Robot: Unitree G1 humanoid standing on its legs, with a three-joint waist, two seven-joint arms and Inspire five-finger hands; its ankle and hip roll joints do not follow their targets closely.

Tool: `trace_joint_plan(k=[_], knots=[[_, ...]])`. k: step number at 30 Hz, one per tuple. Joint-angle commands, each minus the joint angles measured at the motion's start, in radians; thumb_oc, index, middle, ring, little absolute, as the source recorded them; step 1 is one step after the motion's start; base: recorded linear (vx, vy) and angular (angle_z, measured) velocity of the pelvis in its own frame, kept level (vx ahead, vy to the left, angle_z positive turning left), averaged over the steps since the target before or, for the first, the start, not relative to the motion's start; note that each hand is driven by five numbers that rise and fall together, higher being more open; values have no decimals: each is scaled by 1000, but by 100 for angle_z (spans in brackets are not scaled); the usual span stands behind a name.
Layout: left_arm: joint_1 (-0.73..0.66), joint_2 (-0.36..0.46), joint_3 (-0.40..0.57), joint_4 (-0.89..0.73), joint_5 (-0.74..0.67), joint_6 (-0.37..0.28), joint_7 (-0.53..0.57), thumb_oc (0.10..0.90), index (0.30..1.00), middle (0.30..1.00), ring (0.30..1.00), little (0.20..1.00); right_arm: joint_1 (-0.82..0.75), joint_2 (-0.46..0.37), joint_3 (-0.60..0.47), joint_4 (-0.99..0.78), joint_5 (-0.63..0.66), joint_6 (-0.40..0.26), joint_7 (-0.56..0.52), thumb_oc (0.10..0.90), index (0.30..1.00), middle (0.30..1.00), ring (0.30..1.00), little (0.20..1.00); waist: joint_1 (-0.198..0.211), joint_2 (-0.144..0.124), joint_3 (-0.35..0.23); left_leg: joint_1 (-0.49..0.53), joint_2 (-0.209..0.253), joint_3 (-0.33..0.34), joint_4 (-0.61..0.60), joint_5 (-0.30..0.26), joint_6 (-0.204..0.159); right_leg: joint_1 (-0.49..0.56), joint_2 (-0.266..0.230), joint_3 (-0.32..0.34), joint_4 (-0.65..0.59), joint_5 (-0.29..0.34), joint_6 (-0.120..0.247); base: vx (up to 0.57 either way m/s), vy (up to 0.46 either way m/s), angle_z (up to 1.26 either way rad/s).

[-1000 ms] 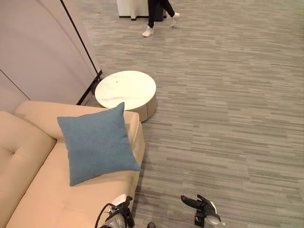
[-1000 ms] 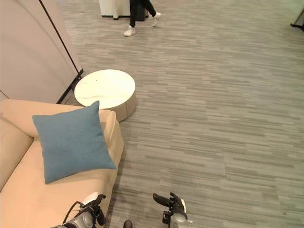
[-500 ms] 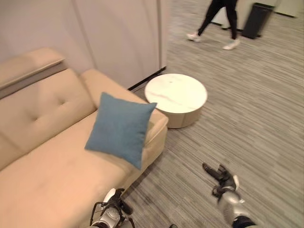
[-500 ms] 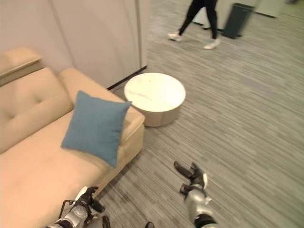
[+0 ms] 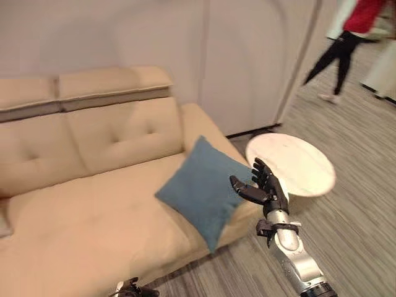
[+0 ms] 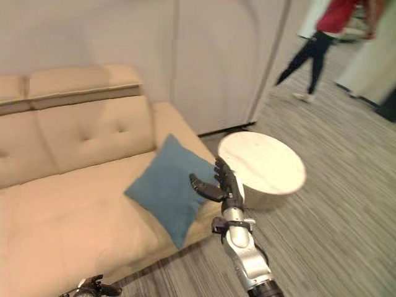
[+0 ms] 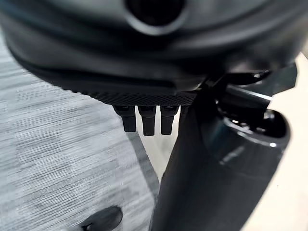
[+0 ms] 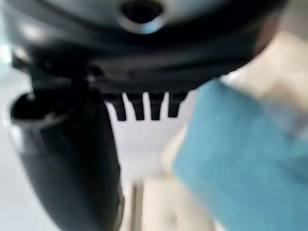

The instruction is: Pick up all the scattered cushions and arrange them neatly on the sofa.

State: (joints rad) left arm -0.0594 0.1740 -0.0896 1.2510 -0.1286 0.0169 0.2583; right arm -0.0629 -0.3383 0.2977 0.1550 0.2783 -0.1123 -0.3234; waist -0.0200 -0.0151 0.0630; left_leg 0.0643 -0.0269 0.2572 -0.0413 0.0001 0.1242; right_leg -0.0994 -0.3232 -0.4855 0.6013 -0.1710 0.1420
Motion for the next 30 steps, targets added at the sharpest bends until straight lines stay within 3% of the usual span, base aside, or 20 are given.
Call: trace_joint_plan(k=[1,2,3,6,10,14,16,19,25,30], knots=[[-43,36,-69,-4,-7,-62,-20,800,900,900,900,900,-227,-120,-141,206,-23,-98,31,800,900,900,900,900,10,-43,11,19,36,-26,-40,-79,-84,66,28,167,-391,193,12,246,-294,158],[-59,42,-91,-8,-18,-70,-33,800,900,900,900,900,-258,-167,-132,215,-38,-99,24,800,900,900,900,900,-1,-54,10,25,28,-69,-40,-87,-91,60,67,281,-460,186,21,203,-204,177],[-69,37,-95,-12,-31,-74,-54,800,900,900,900,900,-261,-181,-146,218,-36,-95,19,800,900,900,900,900,-5,-64,9,31,18,-87,-33,-92,-92,83,85,320,-477,182,24,235,-137,160],[-77,33,-111,-61,-64,-97,-98,800,900,900,900,900,-373,-229,-149,270,-127,-64,-23,800,900,900,900,900,26,-89,-12,40,22,-110,-33,-91,-106,105,83,241,-501,211,28,198,-203,76],[-71,28,-149,-182,-122,-116,-113,800,900,900,900,900,-503,-316,-143,309,-273,35,-55,800,900,900,900,900,41,-98,-39,30,33,-146,-46,-81,-133,152,122,191,-586,208,14,159,-168,25],[-91,41,-187,-247,-153,-120,-101,800,900,900,900,900,-624,-376,-107,432,-257,59,-42,800,900,900,900,900,53,-105,-46,12,57,-167,-46,-68,-159,172,152,160,-632,177,-7,88,-145,9],[-116,50,-194,-271,-208,-115,-103,800,900,900,900,900,-726,-409,-22,530,-214,116,55,800,900,900,900,900,49,-119,-46,-5,75,-168,-46,-57,-183,184,173,148,-672,174,-18,45,-145,13],[-151,64,-211,-362,-277,-119,-98,800,900,900,900,900,-832,-416,67,642,-206,178,148,800,900,900,900,900,42,-125,-41,-35,89,-171,-46,-41,-209,176,188,131,-689,163,-22,8,-96,15],[-259,50,-231,-438,-362,-156,-37,800,900,900,900,900,-960,-351,185,861,-145,131,215,800,900,900,900,900,40,-117,-7,-114,109,-163,-46,-10,-236,105,201,128,-689,160,-19,-86,-38,4],[-274,45,-278,-487,-425,-172,-59,800,900,900,900,900,-1022,-302,248,1009,-89,149,331,800,900,900,900,900,44,-112,23,-146,114,-157,-46,4,-248,72,212,130,-689,163,-25,-35,-19,1]])
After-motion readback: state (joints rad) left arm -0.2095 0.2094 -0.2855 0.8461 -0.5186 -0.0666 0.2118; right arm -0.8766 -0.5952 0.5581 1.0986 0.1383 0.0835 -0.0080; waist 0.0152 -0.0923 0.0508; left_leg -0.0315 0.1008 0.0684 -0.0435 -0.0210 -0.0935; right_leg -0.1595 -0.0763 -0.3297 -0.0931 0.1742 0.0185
